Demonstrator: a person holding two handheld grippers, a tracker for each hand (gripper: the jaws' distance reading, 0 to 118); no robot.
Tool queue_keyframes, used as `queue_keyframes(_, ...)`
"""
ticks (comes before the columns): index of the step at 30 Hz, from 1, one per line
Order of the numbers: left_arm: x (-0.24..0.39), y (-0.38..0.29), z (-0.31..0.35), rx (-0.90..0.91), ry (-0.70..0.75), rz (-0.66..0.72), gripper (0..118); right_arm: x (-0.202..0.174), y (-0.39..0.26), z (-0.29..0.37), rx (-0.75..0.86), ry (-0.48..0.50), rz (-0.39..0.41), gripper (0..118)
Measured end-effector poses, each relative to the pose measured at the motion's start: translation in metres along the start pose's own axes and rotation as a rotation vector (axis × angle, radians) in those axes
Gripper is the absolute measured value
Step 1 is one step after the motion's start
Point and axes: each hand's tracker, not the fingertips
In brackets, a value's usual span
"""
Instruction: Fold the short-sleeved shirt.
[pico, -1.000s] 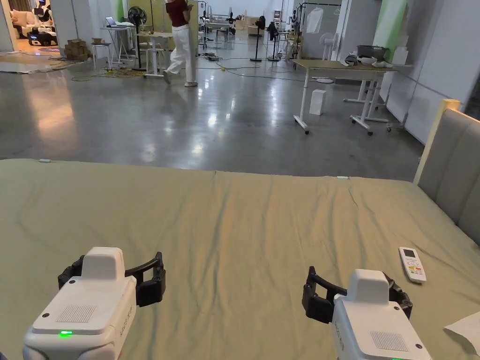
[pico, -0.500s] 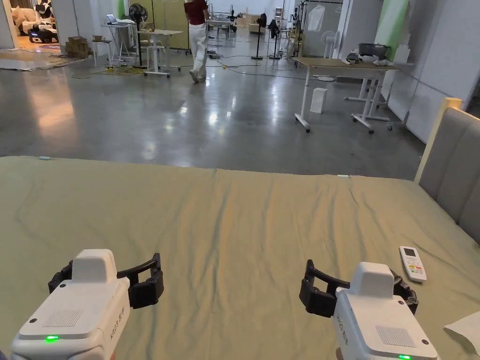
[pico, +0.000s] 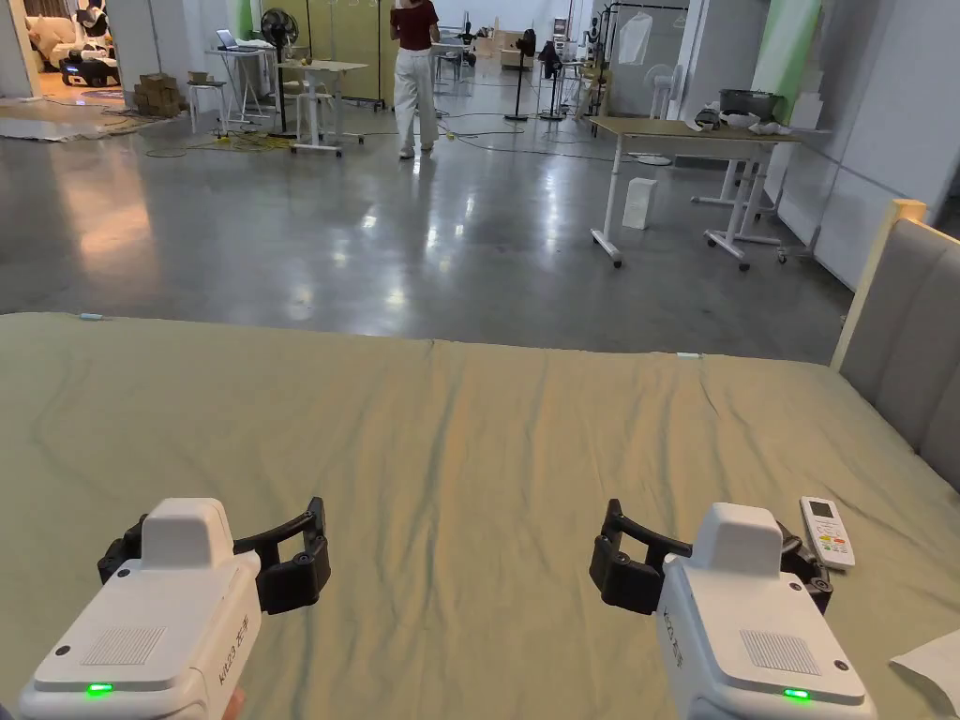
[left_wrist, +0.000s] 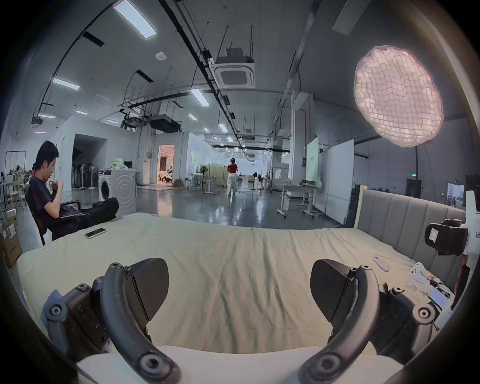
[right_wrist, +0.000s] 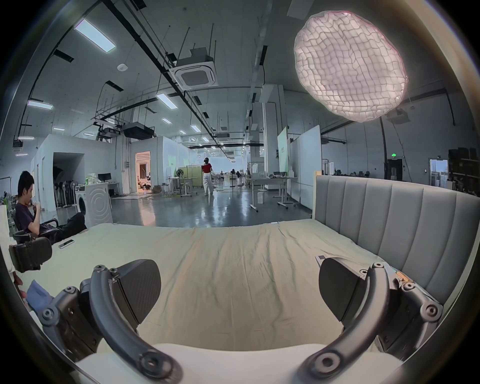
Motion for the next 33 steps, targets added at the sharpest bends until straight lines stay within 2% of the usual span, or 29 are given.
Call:
queue_keyframes(11, -0.002, -0.002, 0.004, -0.012, -0.022, -0.007, 110, -0.001, 0.002, -0.002, -0.121, 0.025, -0.107, 118)
queue_keyframes(13, -0.001, 0.0, 0.005, -0.011, -0.026, -0.013, 110, 0.0, 0.0, -0.003, -0.19, 0.02, -0.16, 118)
queue_keyframes(19, -0.001, 0.002, 0.002, -0.008, -0.022, -0.02, 110, -0.002, 0.002, -0.007, -0.184, -0.005, -0.108, 118)
queue_keyframes(25, -0.001, 0.004, 0.0, -0.008, -0.024, -0.019, 110, 0.001, 0.003, -0.009, -0.222, 0.001, -0.136, 118)
queue_keyframes(33, 0.0, 0.004, -0.001, -0.018, -0.026, -0.037, 110, 0.002, -0.001, -0.016, -0.245, -0.019, -0.091, 118)
